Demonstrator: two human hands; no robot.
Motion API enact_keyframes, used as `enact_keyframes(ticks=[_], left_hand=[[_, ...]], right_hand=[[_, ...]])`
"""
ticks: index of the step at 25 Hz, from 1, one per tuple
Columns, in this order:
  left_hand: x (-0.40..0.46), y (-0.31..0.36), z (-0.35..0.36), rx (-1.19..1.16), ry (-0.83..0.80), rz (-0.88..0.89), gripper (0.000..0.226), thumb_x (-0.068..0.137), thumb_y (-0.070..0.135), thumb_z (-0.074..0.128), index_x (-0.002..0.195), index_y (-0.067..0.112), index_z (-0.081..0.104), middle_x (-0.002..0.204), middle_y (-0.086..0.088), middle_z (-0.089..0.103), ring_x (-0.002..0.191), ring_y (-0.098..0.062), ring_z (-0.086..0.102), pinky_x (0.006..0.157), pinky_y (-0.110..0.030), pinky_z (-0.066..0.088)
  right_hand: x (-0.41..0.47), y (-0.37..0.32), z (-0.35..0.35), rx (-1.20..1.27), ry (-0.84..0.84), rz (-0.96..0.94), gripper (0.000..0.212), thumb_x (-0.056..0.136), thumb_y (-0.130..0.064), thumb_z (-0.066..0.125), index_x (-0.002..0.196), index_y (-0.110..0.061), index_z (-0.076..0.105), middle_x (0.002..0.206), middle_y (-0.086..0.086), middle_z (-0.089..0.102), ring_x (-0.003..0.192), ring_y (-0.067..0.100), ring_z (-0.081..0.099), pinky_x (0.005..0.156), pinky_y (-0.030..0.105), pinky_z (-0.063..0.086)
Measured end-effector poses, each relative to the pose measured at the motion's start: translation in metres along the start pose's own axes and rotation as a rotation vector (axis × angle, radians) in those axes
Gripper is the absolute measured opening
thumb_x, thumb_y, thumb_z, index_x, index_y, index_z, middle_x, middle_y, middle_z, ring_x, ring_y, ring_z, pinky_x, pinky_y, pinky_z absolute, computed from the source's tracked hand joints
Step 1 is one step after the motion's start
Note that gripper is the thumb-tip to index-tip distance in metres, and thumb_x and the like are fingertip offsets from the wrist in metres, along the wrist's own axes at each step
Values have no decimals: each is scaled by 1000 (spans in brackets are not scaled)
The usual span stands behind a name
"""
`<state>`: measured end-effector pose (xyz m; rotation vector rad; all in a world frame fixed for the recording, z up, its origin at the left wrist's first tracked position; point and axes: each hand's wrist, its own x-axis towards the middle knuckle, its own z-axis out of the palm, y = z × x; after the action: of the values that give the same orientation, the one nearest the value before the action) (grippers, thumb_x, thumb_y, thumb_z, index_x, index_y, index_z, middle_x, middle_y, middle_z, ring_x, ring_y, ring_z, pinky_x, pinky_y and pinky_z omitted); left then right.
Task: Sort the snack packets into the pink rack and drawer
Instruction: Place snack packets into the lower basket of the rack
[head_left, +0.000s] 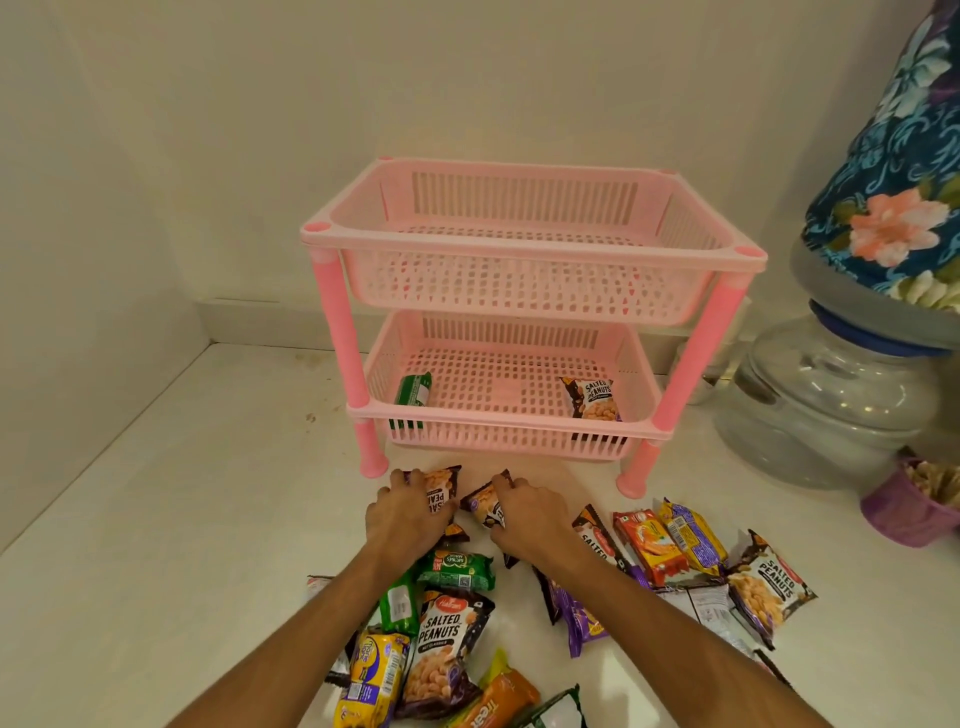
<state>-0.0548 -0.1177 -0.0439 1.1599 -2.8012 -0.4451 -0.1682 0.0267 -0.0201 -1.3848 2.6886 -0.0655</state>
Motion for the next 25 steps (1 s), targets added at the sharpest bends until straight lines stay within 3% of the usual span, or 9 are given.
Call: enact_keyframes(ticks=[4, 7, 11, 17, 25], left_hand=[[3, 7, -5, -51, -82, -58, 64, 79, 55, 54, 126, 14, 42, 120, -10, 50, 103, -33, 59, 79, -42, 51], [4, 11, -9, -81, -85, -51, 51, 79, 34, 58, 123, 14, 44, 115, -9, 55, 100, -30, 59, 77, -39, 51], [-1, 22, -22, -51, -13, 63, 38, 82, 31, 54, 116, 14, 50, 102, -7, 63, 89, -26, 62, 69, -37, 52], [-10, 44, -72, -151, 245, 314, 27, 85, 31, 54, 106, 14, 55, 94, -7, 67, 78, -26, 61, 57, -32, 45], [38, 64, -127, -267, 391, 282, 38, 83, 21, 54, 118, 6, 52, 101, -16, 64, 88, -35, 60, 64, -37, 47]], right_hand=[[-1, 7, -31, 32, 65, -28, 45, 79, -39, 58, 113, -11, 53, 101, 13, 66, 91, 35, 63, 65, 34, 46], [-4, 11, -67, 47, 116, -50, 42, 79, -43, 58, 109, -13, 57, 93, 11, 67, 87, 32, 63, 63, 31, 42], [-9, 15, -118, 134, 178, -61, 41, 77, -47, 59, 108, -20, 62, 72, 2, 63, 73, 25, 60, 58, 28, 40], [4, 32, -160, 190, 319, -2, 41, 77, -45, 57, 112, -23, 60, 101, 2, 72, 85, 26, 63, 63, 32, 48], [48, 56, -148, 207, 332, 196, 30, 79, -36, 56, 101, -15, 56, 89, 7, 68, 71, 27, 59, 55, 29, 41]])
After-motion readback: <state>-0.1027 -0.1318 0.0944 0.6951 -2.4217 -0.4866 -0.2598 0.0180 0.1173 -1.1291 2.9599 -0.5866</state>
